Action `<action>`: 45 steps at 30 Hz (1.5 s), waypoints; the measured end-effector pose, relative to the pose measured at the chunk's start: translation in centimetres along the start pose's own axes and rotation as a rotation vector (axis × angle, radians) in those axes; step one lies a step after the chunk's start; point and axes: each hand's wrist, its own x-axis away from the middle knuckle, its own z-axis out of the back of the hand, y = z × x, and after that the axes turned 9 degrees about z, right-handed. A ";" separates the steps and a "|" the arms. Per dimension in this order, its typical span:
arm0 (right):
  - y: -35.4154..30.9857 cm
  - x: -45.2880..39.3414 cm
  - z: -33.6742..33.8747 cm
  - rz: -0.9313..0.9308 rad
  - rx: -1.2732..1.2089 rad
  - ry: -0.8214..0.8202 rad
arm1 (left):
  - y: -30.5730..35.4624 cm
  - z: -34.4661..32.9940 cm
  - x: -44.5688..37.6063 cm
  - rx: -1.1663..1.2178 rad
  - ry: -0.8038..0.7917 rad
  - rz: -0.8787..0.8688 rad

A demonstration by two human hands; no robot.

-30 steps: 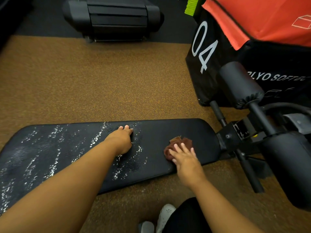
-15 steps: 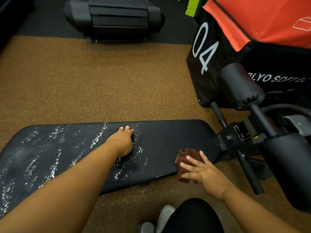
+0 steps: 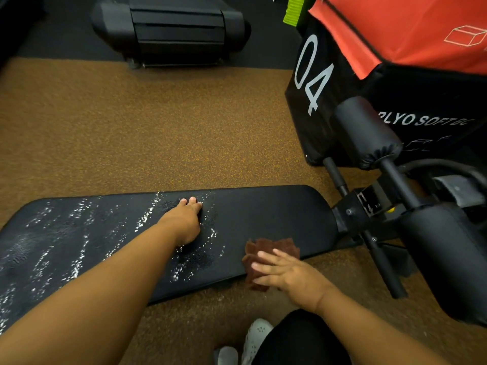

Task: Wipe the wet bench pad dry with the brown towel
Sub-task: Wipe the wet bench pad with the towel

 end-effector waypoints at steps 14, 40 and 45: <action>-2.1 -5.7 -1.1 0.201 -0.090 -0.062 | 0.0 -0.1 0.1 0.012 -0.002 0.005; 5.6 -14.2 3.3 -0.751 -0.137 -0.058 | -2.0 0.8 0.8 0.039 0.083 -0.049; 6.7 -16.6 1.7 -0.985 -0.119 0.008 | -3.5 0.8 0.8 0.052 0.086 -0.027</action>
